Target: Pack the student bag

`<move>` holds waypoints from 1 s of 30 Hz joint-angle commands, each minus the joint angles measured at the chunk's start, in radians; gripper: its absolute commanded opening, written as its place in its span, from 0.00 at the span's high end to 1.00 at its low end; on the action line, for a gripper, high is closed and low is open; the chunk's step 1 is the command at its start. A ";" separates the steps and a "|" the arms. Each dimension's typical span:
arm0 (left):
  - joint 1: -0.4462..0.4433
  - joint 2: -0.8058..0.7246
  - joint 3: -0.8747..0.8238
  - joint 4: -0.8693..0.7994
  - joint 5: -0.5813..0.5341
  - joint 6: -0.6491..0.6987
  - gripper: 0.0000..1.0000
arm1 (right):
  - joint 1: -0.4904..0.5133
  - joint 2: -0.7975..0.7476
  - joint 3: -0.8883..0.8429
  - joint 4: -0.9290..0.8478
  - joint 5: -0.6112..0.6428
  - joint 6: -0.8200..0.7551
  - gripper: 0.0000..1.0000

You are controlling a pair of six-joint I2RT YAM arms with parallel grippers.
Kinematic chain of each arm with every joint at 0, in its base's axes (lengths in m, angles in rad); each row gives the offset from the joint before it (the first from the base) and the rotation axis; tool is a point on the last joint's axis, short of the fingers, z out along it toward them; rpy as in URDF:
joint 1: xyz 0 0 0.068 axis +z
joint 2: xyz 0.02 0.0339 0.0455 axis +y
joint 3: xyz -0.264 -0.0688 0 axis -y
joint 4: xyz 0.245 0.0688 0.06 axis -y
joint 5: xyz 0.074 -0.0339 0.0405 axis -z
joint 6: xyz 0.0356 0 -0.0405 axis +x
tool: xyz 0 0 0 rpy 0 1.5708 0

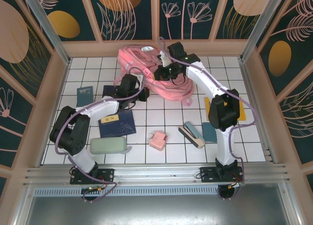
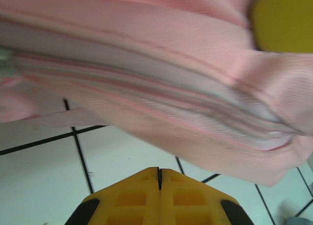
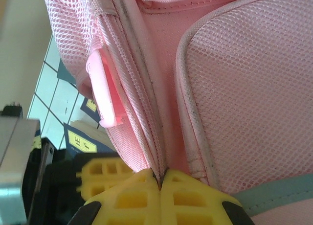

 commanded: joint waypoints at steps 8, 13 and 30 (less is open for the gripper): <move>-0.117 -0.013 0.040 0.059 0.067 -0.068 1.00 | 0.010 0.016 0.084 0.035 -0.036 0.032 1.00; -0.203 0.033 0.096 0.022 0.061 -0.057 1.00 | -0.010 0.036 0.126 0.010 -0.048 0.041 1.00; -0.026 -0.234 -0.040 -0.052 0.010 -0.046 0.58 | -0.060 -0.007 0.101 -0.013 -0.099 0.017 1.00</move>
